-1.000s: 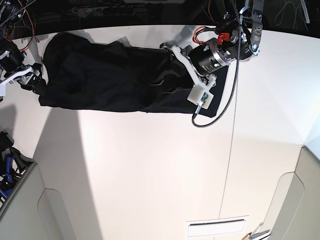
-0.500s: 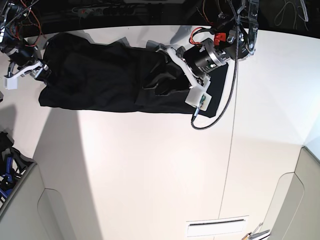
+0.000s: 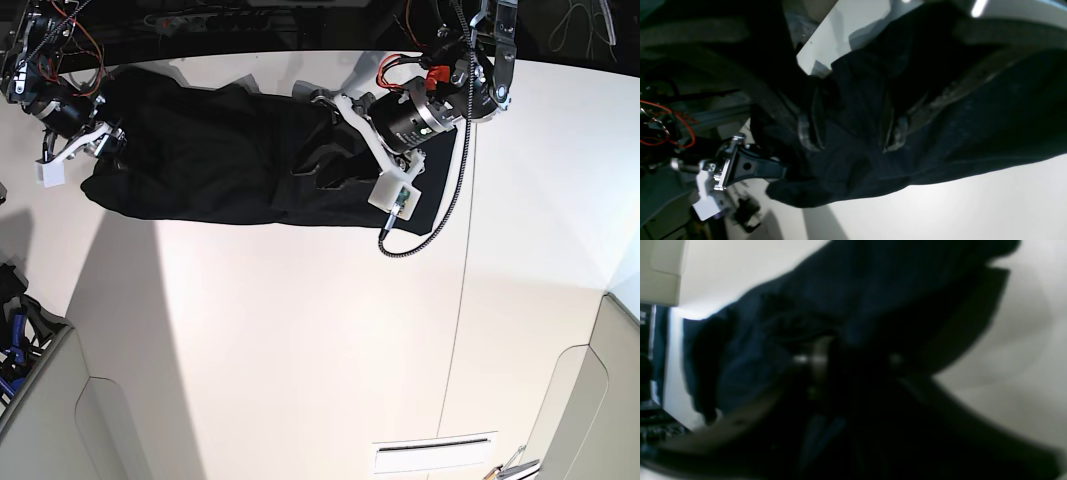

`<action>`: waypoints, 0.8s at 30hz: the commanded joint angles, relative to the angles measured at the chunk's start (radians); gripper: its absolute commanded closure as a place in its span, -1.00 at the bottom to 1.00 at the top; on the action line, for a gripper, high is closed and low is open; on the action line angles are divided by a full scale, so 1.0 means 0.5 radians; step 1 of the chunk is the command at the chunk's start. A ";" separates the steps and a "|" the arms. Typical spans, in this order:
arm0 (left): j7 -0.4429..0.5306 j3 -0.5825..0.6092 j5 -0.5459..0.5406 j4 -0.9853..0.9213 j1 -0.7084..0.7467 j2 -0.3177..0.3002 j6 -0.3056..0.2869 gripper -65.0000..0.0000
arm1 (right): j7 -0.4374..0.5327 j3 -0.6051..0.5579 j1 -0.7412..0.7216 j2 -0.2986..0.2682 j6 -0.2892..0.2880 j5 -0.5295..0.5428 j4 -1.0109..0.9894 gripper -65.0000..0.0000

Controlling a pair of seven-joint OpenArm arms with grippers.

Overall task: Fold the T-shirt properly
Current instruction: 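Lift the strip end with the left gripper and fold it toward the right gripper, then grasp the folded bundle with the right gripper and fold it over toward the left gripper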

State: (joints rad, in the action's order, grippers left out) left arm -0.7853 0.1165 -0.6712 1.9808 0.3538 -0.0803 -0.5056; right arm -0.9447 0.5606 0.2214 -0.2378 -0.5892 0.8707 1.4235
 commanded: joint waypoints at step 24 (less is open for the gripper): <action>-0.099 -0.579 0.020 -0.041 -0.090 -0.009 -0.028 0.10 | -0.330 0.407 -0.310 -0.337 -0.008 0.266 0.323 1.00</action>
State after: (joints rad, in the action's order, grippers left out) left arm -0.8482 -0.1726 -0.6441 1.9484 0.3088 -0.0853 -0.5098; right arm -1.1347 0.7574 0.0807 -0.3851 -0.5869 0.9688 1.5658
